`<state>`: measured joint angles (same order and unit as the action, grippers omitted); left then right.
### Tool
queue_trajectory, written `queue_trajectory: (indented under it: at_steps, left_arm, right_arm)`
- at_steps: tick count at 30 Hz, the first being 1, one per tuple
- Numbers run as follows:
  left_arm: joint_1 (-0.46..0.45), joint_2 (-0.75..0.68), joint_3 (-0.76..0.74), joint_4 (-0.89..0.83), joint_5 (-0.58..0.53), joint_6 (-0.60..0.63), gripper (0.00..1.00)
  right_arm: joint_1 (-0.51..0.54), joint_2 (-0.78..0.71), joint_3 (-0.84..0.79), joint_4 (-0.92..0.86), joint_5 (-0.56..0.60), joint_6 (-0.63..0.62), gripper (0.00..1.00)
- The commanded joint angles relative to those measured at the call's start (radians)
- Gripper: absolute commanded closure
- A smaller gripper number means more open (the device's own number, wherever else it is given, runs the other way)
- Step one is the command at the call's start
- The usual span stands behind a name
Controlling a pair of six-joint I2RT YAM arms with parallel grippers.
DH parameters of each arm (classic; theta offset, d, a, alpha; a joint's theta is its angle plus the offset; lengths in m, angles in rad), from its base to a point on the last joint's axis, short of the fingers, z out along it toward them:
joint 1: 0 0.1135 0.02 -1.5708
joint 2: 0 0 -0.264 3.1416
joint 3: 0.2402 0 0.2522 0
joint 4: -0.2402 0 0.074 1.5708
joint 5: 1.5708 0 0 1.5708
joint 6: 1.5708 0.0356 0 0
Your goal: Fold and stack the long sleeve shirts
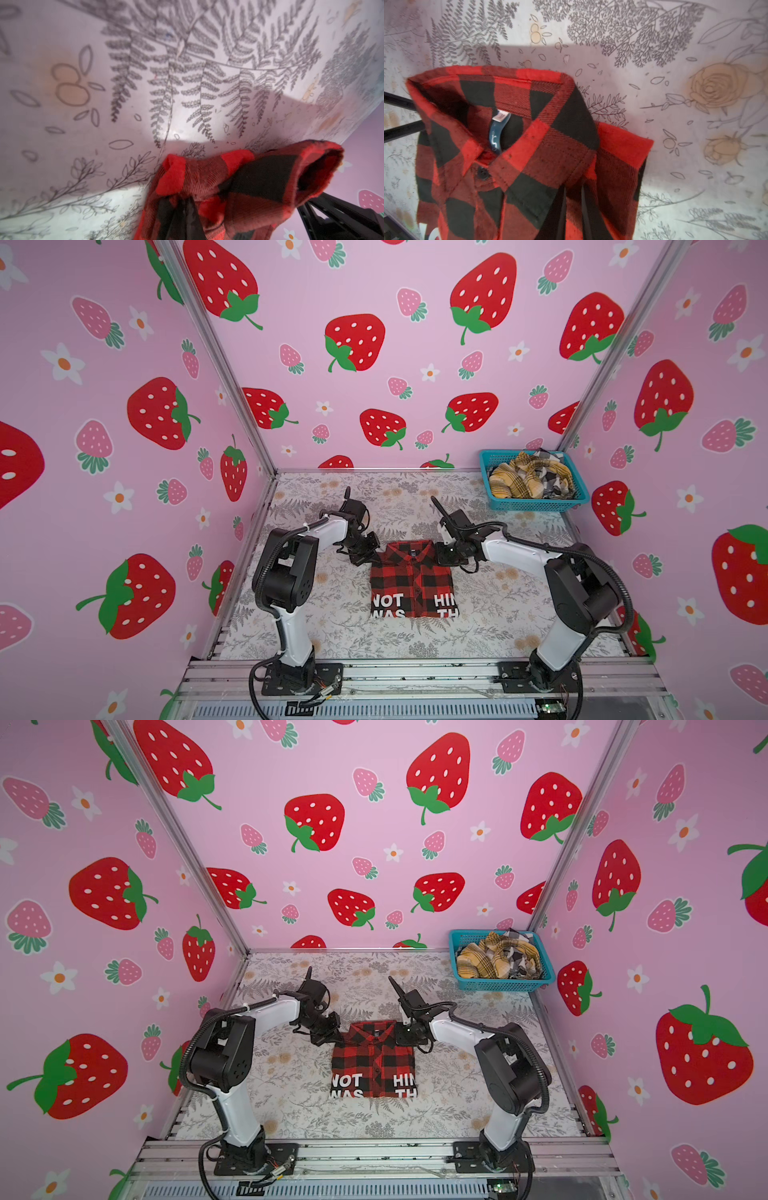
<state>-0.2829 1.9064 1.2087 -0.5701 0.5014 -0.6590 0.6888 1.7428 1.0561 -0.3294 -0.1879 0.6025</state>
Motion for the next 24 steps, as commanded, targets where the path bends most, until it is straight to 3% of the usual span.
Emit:
queue_trajectory:
  at_steps: [1,10,24]
  left_arm:
    - [0.003,0.003,-0.001,0.022,0.019,-0.007,1.0]
    - [0.002,-0.039,0.004,0.025,0.046,-0.014,0.97]
    - [0.003,-0.288,-0.028,-0.071,0.032,-0.008,0.91]
  right_arm:
    - [-0.007,0.017,-0.037,0.032,0.016,-0.012,0.83]
    - [-0.007,-0.004,-0.022,0.031,0.018,-0.023,0.83]
    - [0.099,-0.193,0.008,-0.057,0.069,0.012,0.77]
